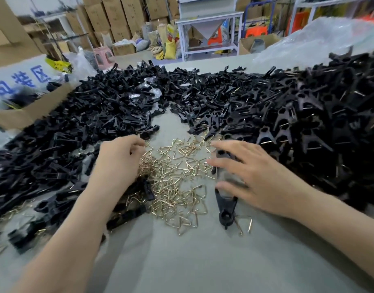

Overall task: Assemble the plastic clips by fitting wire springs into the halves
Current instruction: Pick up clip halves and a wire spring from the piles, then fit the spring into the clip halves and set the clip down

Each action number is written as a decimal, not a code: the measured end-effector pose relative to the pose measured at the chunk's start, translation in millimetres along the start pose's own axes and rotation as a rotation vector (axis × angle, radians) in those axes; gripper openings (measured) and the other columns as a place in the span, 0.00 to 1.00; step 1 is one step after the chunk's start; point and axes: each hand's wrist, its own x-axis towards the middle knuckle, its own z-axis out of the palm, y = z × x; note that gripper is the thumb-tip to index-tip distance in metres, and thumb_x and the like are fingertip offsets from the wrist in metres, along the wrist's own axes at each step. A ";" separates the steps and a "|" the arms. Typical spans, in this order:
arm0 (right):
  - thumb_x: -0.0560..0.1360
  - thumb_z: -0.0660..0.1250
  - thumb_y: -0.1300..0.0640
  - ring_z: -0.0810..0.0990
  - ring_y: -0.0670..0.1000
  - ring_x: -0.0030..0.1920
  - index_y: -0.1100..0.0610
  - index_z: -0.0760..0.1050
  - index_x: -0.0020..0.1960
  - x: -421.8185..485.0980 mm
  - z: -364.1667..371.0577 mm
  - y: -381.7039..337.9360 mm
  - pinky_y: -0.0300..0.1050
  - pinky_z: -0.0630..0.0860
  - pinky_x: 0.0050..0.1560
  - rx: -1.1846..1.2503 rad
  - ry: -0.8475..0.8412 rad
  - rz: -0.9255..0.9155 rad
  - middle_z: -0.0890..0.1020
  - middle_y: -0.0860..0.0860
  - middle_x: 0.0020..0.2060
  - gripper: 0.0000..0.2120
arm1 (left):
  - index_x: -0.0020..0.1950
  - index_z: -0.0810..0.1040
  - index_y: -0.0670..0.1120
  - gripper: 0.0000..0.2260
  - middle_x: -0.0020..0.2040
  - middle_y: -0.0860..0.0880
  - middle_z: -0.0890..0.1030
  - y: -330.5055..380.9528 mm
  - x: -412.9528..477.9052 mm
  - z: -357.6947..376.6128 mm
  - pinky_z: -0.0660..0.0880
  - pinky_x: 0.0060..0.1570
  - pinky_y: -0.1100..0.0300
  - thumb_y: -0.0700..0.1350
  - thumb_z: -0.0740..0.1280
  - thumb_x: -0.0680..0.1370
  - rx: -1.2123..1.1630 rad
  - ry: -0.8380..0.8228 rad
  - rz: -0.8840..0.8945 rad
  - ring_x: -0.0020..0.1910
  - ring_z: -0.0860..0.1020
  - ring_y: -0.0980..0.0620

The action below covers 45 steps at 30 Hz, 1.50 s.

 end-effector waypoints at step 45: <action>0.70 0.68 0.70 0.75 0.46 0.35 0.57 0.74 0.43 -2.4 1.4 -22.2 0.35 0.72 0.38 0.648 0.468 0.301 0.77 0.47 0.35 0.10 | 0.48 0.75 0.42 0.14 0.41 0.44 0.85 62.4 -43.3 28.8 0.78 0.35 0.65 0.46 0.71 0.67 -1.254 -0.418 -0.097 0.35 0.83 0.52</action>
